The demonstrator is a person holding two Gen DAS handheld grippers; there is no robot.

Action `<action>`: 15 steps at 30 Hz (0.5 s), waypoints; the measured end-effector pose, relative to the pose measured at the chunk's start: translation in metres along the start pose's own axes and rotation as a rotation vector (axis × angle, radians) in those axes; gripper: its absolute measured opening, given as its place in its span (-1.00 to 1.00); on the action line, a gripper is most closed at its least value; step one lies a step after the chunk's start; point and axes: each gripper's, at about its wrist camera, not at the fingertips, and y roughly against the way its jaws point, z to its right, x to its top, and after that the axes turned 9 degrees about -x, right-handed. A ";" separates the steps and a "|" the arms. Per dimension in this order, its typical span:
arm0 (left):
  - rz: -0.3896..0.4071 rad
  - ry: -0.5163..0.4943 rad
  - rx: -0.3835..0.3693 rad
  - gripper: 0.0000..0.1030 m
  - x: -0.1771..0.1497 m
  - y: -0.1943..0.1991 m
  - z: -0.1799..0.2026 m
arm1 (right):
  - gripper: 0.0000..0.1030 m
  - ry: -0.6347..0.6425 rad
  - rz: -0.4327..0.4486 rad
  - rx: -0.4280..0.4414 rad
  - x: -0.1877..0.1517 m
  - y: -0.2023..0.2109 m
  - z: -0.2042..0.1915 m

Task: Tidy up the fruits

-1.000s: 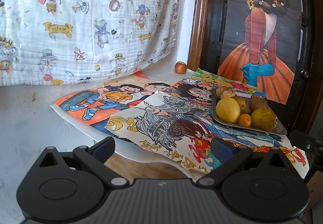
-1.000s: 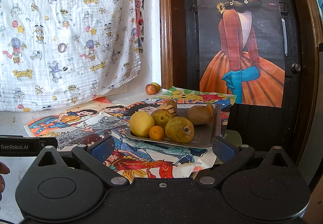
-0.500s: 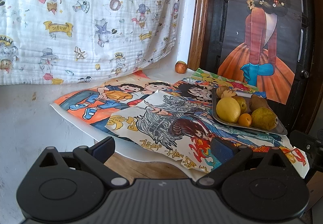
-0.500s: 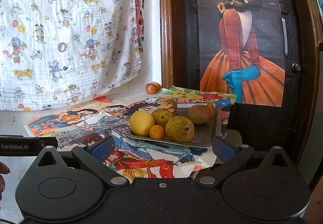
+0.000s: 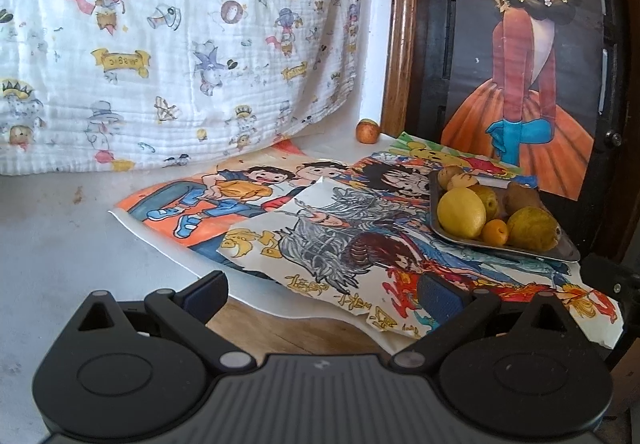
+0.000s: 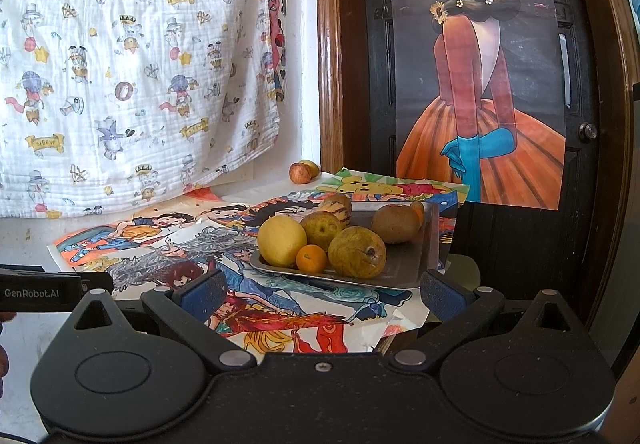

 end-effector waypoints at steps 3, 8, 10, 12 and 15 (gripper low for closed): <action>-0.008 -0.010 0.029 0.99 0.001 0.000 0.001 | 0.99 0.000 0.001 0.000 0.000 0.000 0.000; -0.014 -0.011 0.028 0.99 0.001 -0.001 0.001 | 0.99 0.001 0.000 0.000 0.001 0.000 -0.001; -0.017 -0.012 0.031 0.99 0.001 -0.001 0.001 | 0.99 0.002 -0.002 0.000 -0.002 0.000 0.000; -0.017 -0.012 0.030 0.99 0.001 -0.001 0.000 | 0.99 0.002 -0.001 0.000 -0.003 0.000 0.000; -0.017 -0.010 0.025 0.99 0.002 -0.001 0.000 | 0.99 0.002 -0.001 0.000 -0.002 0.000 0.000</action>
